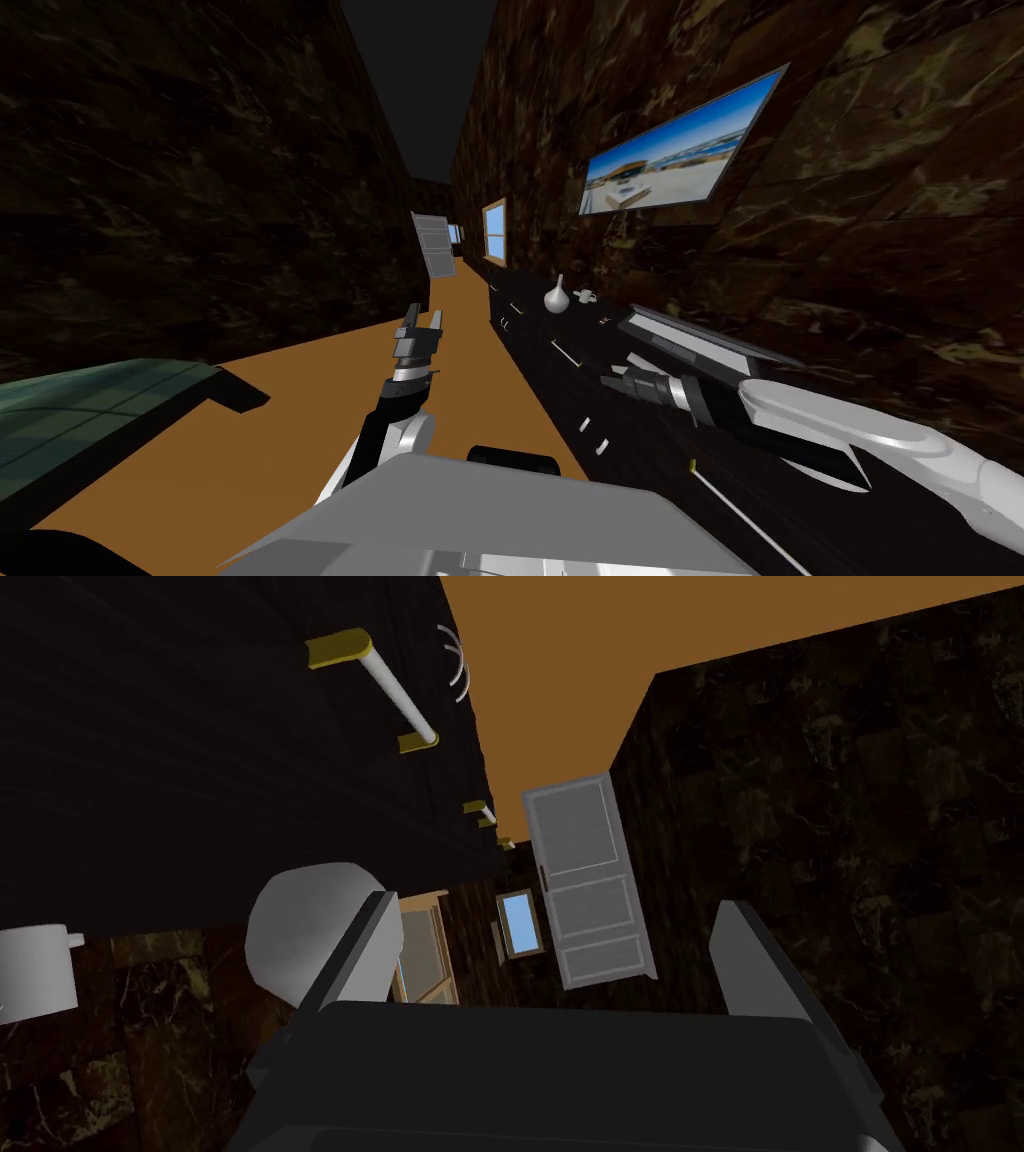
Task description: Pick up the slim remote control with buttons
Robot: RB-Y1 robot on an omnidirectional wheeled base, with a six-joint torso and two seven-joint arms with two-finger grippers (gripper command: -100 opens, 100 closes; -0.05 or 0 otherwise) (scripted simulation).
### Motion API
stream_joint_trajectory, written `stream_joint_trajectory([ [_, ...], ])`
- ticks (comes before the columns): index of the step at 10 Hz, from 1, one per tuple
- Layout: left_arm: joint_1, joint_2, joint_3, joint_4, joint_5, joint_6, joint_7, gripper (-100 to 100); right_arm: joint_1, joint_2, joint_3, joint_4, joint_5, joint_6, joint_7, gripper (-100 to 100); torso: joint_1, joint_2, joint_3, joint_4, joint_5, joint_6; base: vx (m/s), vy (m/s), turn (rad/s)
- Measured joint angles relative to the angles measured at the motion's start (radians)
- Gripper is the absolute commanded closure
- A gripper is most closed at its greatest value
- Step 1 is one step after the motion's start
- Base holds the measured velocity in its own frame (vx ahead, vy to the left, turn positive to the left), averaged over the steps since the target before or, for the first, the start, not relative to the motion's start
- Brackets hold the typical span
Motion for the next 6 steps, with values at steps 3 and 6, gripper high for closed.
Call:
stream_joint_trajectory([
  [3,0.0,0.0,0.0,0.0,0.0,0.0,0.0,0,0.018,-0.101,0.034,0.045,0.047,-0.014,-0.025,-100,-0.001,-0.001,-0.001,0.0,0.0,0.0,0.064,-0.05,0.136],
  [6,0.0,0.0,0.0,0.0,0.0,0.0,0.0,0,0.007,-0.181,0.092,0.066,0.108,-0.005,-0.067,-100,-0.001,0.0,0.0,0.0,0.0,0.001,0.065,-0.05,0.159],
])
